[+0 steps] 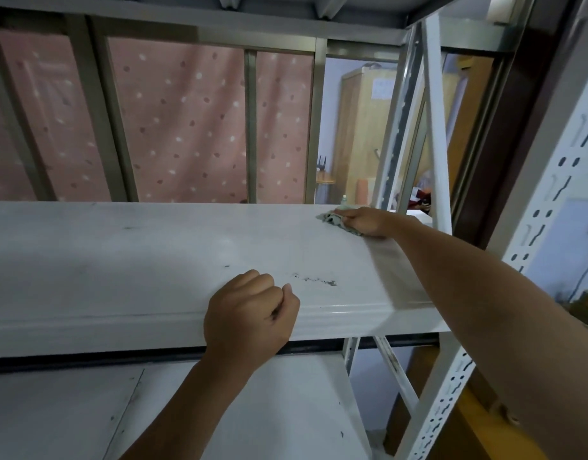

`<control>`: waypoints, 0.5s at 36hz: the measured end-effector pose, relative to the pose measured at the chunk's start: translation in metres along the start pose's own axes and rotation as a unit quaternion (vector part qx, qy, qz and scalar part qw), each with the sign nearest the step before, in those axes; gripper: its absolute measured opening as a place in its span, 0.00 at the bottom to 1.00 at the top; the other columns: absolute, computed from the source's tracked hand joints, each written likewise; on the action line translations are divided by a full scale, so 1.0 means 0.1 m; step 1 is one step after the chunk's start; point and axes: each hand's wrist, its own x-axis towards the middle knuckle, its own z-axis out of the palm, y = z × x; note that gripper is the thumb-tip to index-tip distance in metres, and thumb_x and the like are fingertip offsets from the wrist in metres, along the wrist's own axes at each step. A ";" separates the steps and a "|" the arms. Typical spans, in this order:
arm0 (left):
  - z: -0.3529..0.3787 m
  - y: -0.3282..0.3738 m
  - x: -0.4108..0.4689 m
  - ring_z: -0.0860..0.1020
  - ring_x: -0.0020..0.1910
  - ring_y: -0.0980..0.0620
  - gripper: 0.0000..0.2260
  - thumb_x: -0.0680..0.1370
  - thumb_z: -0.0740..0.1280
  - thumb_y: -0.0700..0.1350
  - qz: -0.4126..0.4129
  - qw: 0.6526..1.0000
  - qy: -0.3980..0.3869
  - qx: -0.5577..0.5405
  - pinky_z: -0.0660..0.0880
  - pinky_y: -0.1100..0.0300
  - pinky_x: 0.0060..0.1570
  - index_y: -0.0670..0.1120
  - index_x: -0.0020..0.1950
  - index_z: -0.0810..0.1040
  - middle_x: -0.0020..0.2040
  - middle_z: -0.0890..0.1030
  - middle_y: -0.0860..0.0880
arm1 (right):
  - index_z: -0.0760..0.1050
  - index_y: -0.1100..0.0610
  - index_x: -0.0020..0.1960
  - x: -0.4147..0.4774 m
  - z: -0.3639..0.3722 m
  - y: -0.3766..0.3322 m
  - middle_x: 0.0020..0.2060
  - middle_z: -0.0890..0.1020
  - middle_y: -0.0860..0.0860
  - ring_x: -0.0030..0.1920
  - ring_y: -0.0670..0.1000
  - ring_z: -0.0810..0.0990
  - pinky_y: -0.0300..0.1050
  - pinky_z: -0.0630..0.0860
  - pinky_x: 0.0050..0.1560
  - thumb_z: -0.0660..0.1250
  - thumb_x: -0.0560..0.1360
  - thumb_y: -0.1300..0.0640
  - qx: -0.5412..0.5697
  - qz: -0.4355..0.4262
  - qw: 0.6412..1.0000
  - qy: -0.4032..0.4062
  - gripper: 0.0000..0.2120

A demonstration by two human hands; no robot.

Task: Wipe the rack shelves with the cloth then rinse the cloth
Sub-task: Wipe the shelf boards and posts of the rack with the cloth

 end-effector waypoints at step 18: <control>-0.02 0.01 -0.01 0.60 0.28 0.51 0.21 0.76 0.64 0.40 -0.032 0.999 -0.002 -0.015 0.53 0.63 0.31 0.45 0.24 0.61 0.25 0.60 0.50 | 0.61 0.45 0.77 -1.52 0.14 -0.58 0.69 0.71 0.53 0.69 0.55 0.69 0.38 0.63 0.58 0.48 0.86 0.50 0.059 -0.052 0.996 -0.043 0.20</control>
